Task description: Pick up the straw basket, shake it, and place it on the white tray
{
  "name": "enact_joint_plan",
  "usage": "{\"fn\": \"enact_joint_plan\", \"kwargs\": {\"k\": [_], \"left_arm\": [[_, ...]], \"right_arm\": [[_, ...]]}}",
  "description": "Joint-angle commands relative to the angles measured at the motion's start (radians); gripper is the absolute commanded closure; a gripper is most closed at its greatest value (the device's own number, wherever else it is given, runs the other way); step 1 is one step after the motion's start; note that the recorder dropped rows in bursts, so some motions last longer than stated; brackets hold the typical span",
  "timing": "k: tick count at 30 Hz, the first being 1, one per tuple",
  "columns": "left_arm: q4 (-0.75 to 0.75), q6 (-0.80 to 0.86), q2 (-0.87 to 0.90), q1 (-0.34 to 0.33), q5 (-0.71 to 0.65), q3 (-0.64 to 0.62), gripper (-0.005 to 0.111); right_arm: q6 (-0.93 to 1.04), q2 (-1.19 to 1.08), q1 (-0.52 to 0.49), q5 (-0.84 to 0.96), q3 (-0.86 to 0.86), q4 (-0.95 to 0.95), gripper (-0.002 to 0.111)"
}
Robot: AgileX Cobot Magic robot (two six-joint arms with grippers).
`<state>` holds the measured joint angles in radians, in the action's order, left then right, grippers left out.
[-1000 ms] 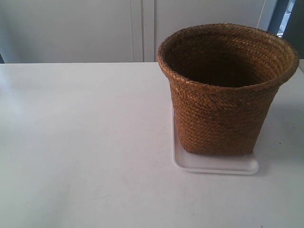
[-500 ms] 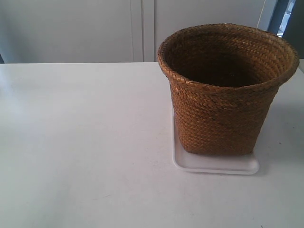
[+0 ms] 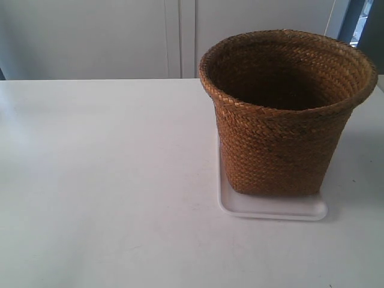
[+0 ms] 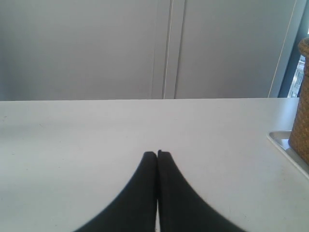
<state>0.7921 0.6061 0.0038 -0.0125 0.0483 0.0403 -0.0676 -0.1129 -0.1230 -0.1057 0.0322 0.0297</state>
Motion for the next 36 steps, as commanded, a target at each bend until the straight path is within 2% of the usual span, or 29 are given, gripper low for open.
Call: {"fn": "enact_joint_plan", "kwargs": {"k": [1, 8, 36], "left_arm": [[0.013, 0.001, -0.004, -0.003, -0.003, -0.004, 0.107], [0.013, 0.001, -0.004, -0.003, -0.003, -0.004, 0.107], [0.013, 0.001, -0.004, -0.003, -0.003, -0.004, 0.107]], "right_arm": [[-0.024, 0.076, -0.008, 0.134, -0.032, 0.000, 0.108], [-0.024, 0.087, -0.008, 0.279, -0.032, 0.000, 0.108], [-0.024, 0.087, -0.008, 0.277, -0.032, 0.000, 0.108]]}}
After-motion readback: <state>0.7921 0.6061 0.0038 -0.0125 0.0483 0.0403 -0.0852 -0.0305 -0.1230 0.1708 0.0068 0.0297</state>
